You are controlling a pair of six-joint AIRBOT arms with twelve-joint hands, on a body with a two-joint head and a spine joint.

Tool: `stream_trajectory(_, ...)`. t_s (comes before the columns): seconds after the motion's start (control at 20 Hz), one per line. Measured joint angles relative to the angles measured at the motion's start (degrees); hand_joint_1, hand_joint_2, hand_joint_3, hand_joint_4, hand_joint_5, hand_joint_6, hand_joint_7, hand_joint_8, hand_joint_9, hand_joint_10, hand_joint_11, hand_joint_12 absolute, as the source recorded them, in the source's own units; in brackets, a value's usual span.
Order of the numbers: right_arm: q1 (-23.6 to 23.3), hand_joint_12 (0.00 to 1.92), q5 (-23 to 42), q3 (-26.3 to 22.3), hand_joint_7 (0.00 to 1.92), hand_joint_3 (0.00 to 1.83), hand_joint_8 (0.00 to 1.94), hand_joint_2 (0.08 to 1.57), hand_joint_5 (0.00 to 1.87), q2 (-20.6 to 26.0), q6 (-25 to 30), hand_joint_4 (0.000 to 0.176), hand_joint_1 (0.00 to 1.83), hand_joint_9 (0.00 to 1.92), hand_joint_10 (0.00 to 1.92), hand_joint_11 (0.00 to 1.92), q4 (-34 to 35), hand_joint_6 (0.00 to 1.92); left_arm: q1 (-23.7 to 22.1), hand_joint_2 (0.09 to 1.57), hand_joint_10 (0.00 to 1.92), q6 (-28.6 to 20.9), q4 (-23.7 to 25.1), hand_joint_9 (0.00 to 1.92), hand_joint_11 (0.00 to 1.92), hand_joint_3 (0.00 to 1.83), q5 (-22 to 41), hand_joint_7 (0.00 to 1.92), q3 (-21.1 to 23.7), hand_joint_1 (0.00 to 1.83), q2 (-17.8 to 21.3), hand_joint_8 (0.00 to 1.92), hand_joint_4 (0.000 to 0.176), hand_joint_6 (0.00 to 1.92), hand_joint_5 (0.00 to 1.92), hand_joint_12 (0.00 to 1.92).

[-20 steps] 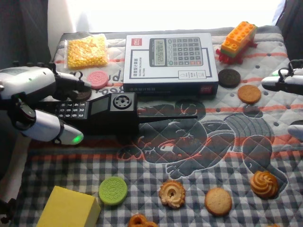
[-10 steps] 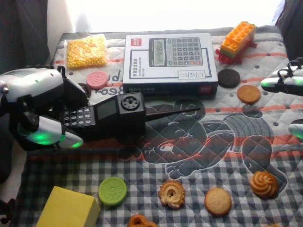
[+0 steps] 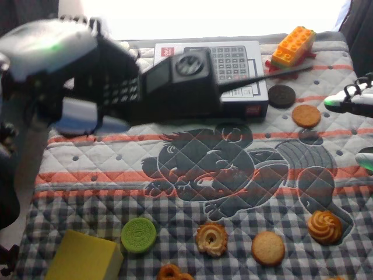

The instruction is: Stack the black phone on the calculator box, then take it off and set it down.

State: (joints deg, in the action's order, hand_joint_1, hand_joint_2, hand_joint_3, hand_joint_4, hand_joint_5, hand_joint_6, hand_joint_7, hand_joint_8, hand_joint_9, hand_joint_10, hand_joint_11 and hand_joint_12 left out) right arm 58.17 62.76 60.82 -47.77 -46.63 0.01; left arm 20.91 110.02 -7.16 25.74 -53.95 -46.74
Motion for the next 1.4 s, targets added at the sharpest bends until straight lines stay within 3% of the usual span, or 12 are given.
stream_trajectory(0.15, 0.0, 0.01, 0.0, 0.0, 0.49, 0.0, 0.01, 1.3, 0.4, -0.5, 0.0, 0.002, 0.46, 0.49, 0.0, 0.51, -0.5, 0.0, -4.4, 1.05, 1.13, 0.0, -0.2, 1.04, 0.9, 0.0, -2.3, 1.1, -5.3, 1.26, -4.6, 0.98, 0.0, 0.63, 1.13, 1.56)
stream_trajectory(0.3, 0.0, 0.0, 0.2, 0.6, 0.5, 0.01, 0.0, 1.31, 0.42, -1.0, 0.0, 0.065, 0.49, 0.49, 0.0, 0.44, -0.1, 0.0, -8.3, 1.08, 0.92, -0.4, -1.0, 1.06, 0.86, 0.0, -6.8, 1.09, -11.1, 1.24, -9.4, 0.95, 0.0, 0.86, 1.0, 1.4)
stream_trajectory(0.6, -1.0, 0.0, 0.0, 1.4, 0.49, 0.0, 0.0, 1.32, 0.43, -2.0, 0.0, 0.064, 0.6, 0.47, 0.0, 0.41, -1.3, 0.0, -10.5, 1.08, 0.92, -1.2, -5.5, 0.97, 0.7, 0.0, -14.7, 1.06, -24.4, 1.25, -21.4, 1.0, 0.0, 0.79, 1.04, 1.44)
stream_trajectory(0.65, -1.6, 0.0, -0.1, 1.5, 0.47, 0.0, 0.0, 1.32, 0.42, -2.0, 0.0, 0.056, 0.65, 0.46, 0.0, 0.41, -1.1, 0.0, -10.5, 1.06, 0.65, -1.2, -7.0, 1.06, 0.78, 0.0, -16.3, 1.13, -27.1, 1.25, -23.5, 0.79, 0.018, 0.82, 1.07, 1.16)
stream_trajectory(0.8, -2.0, 0.0, 0.0, 1.6, 0.47, 0.0, 0.0, 1.32, 0.42, -2.0, 0.0, 0.064, 0.58, 0.45, 0.0, 0.4, -1.4, 0.0, -10.1, 1.05, 0.39, -1.3, -8.6, 1.09, 0.66, 0.0, -17.8, 1.14, -30.1, 1.25, -25.9, 0.7, 0.026, 0.82, 1.11, 1.04)
stream_trajectory(0.85, -2.4, 0.0, 0.0, 1.9, 0.47, 0.0, 0.0, 1.31, 0.42, -2.3, 0.0, 0.063, 0.59, 0.44, 0.0, 0.38, -1.8, 0.0, -9.8, 1.06, 0.37, -1.2, -9.1, 1.1, 0.68, 0.0, -18.5, 1.07, -30.7, 1.24, -26.3, 0.86, 0.026, 0.77, 1.11, 1.11)
stream_trajectory(0.9, -2.8, 0.01, 0.0, 2.0, 0.48, 0.0, 0.0, 1.31, 0.42, -2.6, 0.0, 0.067, 0.57, 0.46, 0.0, 0.39, -2.0, 0.0, -9.7, 1.07, 0.58, -1.2, -9.2, 1.02, 0.61, 0.02, -19.2, 0.99, -31.3, 1.25, -26.8, 1.07, 0.0, 0.62, 1.15, 1.27)
stream_trajectory(1.0, -2.8, 0.01, 0.0, 2.1, 0.48, 0.0, 0.0, 1.31, 0.42, -2.7, 0.0, 0.077, 0.53, 0.45, 0.0, 0.39, -2.4, 0.0, -9.3, 1.08, 0.77, -1.1, -9.6, 0.94, 0.57, 0.0, -19.8, 1.0, -32.1, 1.27, -27.8, 1.15, 0.0, 0.47, 1.18, 1.3)
stream_trajectory(1.1, -2.9, 0.0, 0.0, 2.1, 0.5, 0.0, 0.01, 1.3, 0.44, -2.7, 0.0, 0.057, 0.54, 0.45, 0.0, 0.35, -2.4, 0.01, -9.4, 1.08, 0.72, -1.1, -9.6, 1.01, 0.72, 0.0, -19.7, 1.07, -32.6, 1.26, -28.8, 1.01, 0.0, 0.68, 1.06, 1.24)
stream_trajectory(1.25, -3.1, 0.0, 0.0, 2.3, 0.49, 0.0, 0.0, 1.3, 0.44, -3.2, 0.0, 0.071, 0.54, 0.44, 0.0, 0.31, -2.2, 0.0, -9.3, 1.12, 0.62, -1.2, -9.6, 0.95, 0.61, 0.0, -19.5, 1.03, -32.6, 1.24, -29.6, 1.08, 0.0, 0.95, 0.89, 1.24)
stream_trajectory(1.3, -3.3, 0.0, -0.1, 2.3, 0.5, 0.0, 0.0, 1.29, 0.44, -3.3, 0.0, 0.073, 0.54, 0.43, 0.0, 0.3, -2.5, 0.0, -9.3, 1.0, 0.51, -1.3, -9.6, 0.79, 0.45, 0.0, -19.3, 0.8, -32.6, 1.08, -29.8, 0.34, 0.0, 0.1, 0.74, 1.13)
stream_trajectory(1.4, -3.7, 0.0, -0.1, 2.4, 0.49, 0.0, 0.0, 1.3, 0.43, -3.5, 0.0, 0.066, 0.54, 0.43, 0.0, 0.3, -2.6, 0.0, -9.3, 0.99, 0.4, -1.4, -9.5, 0.74, 0.43, 0.0, -18.8, 0.76, -32.6, 1.05, -29.8, 0.15, 0.0, 0.02, 0.68, 1.04)
